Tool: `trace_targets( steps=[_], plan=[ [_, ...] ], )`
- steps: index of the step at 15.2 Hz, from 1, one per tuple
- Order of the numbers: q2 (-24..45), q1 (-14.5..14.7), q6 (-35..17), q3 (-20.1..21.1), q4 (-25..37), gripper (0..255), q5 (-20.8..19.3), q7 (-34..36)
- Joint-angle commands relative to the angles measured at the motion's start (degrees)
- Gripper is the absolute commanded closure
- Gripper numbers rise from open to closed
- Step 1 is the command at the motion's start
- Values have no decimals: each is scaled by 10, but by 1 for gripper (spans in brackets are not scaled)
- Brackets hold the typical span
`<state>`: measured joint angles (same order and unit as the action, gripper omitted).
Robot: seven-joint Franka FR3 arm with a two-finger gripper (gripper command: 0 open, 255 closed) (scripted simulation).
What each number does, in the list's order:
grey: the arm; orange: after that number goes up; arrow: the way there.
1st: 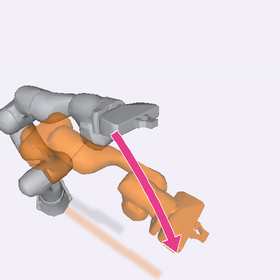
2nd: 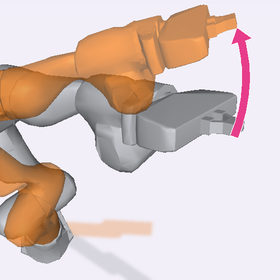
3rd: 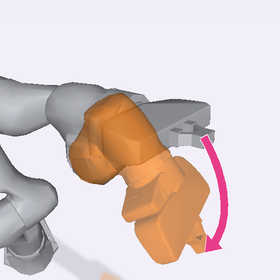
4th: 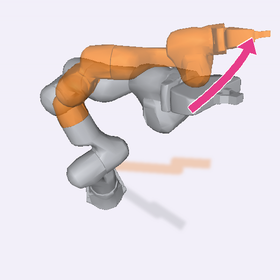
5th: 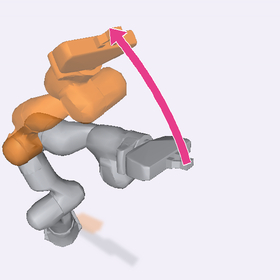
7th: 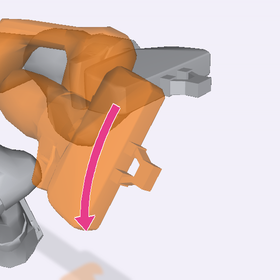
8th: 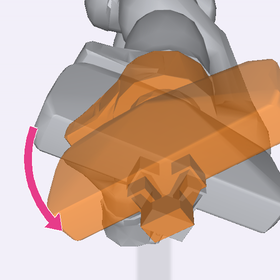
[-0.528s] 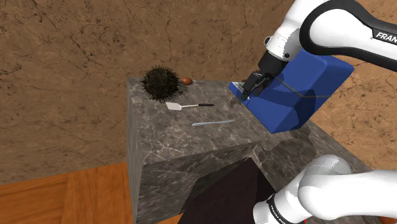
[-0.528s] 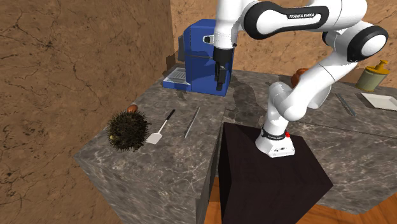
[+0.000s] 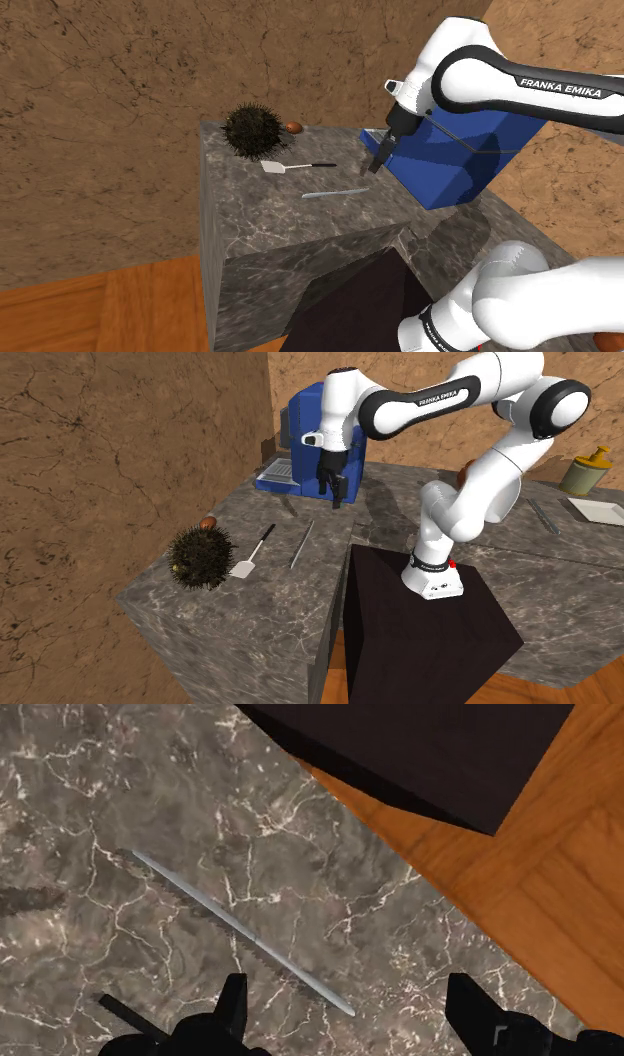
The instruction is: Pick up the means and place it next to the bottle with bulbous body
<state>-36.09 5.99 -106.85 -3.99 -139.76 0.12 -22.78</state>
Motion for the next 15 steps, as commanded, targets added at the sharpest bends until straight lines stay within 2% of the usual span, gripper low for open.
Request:
trace_targets(
  steps=[1,6,11,15],
  plan=[
    [28,17,-38,-25,-12,0,-11,-88],
    [120,62,-127,-80,-14,0,-23,-292],
    [228,107,-207,-120,4,0,-11,-498],
    [250,110,-237,-123,-5,0,-5,-515]
  ],
)
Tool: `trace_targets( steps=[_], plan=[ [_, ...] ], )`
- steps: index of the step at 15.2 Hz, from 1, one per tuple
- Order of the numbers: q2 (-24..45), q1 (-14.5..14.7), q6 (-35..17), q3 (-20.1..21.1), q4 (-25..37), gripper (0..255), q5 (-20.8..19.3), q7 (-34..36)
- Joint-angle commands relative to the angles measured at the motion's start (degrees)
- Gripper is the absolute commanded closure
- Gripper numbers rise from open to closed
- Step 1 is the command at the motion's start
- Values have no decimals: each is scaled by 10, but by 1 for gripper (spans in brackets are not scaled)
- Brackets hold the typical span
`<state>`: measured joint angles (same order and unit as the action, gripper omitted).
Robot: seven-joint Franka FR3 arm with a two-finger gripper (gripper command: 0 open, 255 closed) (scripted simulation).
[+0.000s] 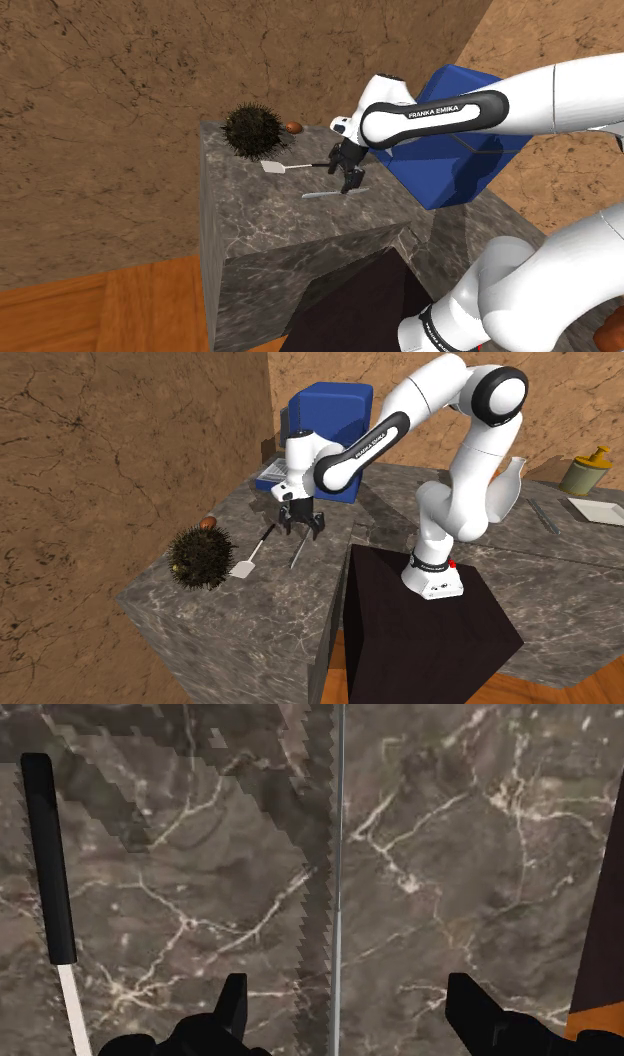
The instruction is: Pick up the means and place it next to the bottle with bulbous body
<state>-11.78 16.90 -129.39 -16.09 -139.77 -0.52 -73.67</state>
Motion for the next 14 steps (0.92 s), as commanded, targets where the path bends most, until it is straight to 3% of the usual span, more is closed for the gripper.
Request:
trace_targets(
  steps=[1,4,12,13,14],
  plan=[
    [12,1,-20,-2,-9,0,3,-7],
    [31,3,-50,-4,-20,0,10,-13],
    [31,3,-50,-4,-20,0,10,-13],
    [31,3,-50,-4,-20,255,10,-13],
    [31,3,-50,-4,-20,255,10,-13]
  ],
)
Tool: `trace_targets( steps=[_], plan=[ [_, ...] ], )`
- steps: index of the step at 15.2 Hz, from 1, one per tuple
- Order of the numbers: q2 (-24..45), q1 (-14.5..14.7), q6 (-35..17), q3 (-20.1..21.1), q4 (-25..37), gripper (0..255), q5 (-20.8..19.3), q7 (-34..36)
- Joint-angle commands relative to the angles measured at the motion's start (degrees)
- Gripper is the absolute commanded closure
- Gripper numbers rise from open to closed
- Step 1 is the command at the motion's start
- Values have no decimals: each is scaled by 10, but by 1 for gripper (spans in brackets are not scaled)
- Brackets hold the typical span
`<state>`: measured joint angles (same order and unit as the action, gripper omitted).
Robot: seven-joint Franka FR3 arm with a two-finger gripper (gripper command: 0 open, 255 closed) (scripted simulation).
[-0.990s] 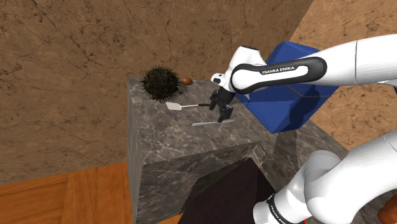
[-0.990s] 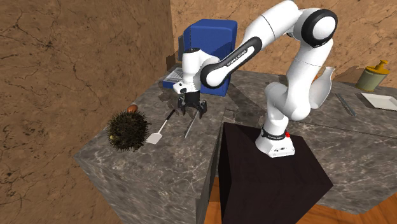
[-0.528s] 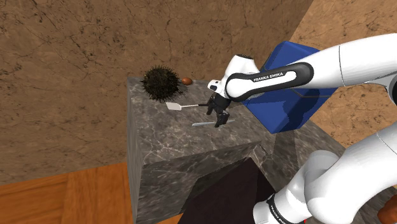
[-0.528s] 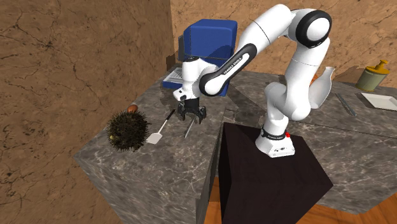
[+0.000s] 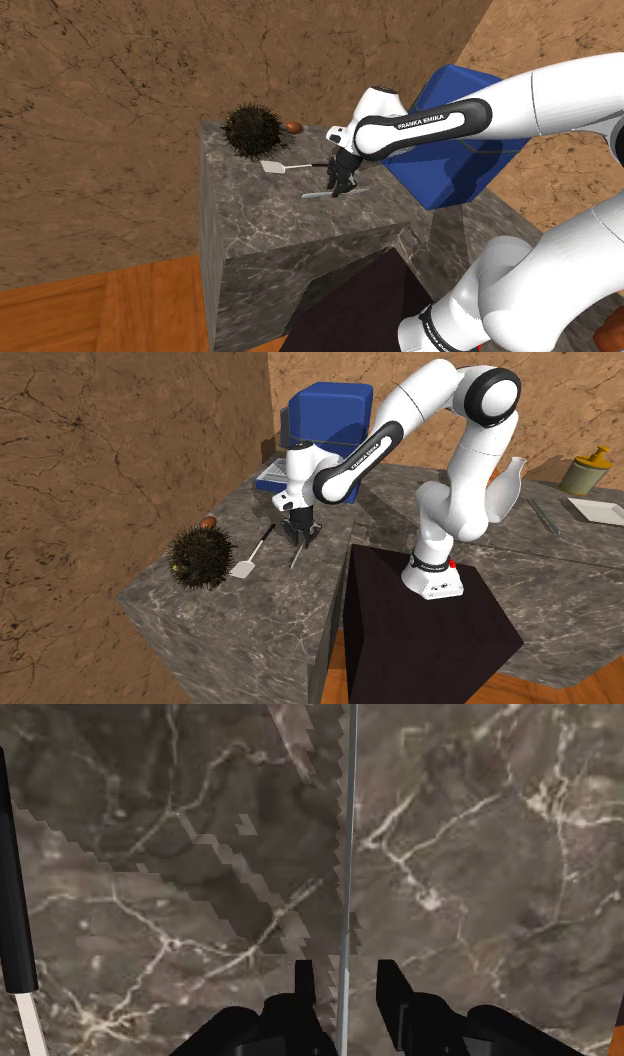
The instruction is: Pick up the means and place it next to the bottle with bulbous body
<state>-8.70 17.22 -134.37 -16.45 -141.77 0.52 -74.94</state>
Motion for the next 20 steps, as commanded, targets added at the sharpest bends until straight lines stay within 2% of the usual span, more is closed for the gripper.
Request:
trace_targets(
  steps=[1,8,20],
  plan=[
    [0,0,0,0,0,255,0,0],
    [0,0,0,0,0,255,0,0],
    [-55,-4,100,8,47,255,-17,17]
  ],
)
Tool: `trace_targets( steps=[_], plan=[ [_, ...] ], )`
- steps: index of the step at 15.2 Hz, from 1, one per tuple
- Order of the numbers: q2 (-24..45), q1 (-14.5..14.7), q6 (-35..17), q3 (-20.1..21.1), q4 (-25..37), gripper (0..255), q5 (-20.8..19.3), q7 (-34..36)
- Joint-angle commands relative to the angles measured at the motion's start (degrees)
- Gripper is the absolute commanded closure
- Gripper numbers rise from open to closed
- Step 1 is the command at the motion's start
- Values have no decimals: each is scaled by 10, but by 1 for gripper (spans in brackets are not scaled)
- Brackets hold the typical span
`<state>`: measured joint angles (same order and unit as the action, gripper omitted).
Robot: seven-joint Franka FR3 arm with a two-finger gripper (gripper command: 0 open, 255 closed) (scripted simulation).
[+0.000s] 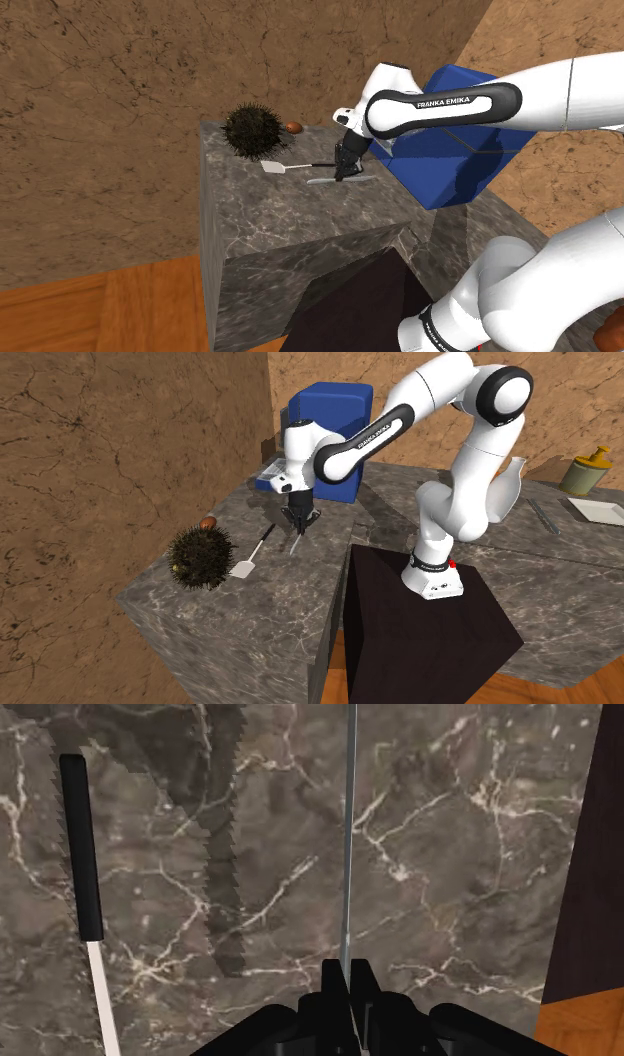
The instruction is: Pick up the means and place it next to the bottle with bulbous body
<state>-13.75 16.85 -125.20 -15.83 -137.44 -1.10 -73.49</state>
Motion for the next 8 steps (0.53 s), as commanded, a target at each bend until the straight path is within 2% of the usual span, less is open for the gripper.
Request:
trace_targets(
  steps=[1,8],
  plan=[
    [-8,0,16,2,8,255,-2,4],
    [-30,-1,73,6,44,255,-6,9]
  ],
)
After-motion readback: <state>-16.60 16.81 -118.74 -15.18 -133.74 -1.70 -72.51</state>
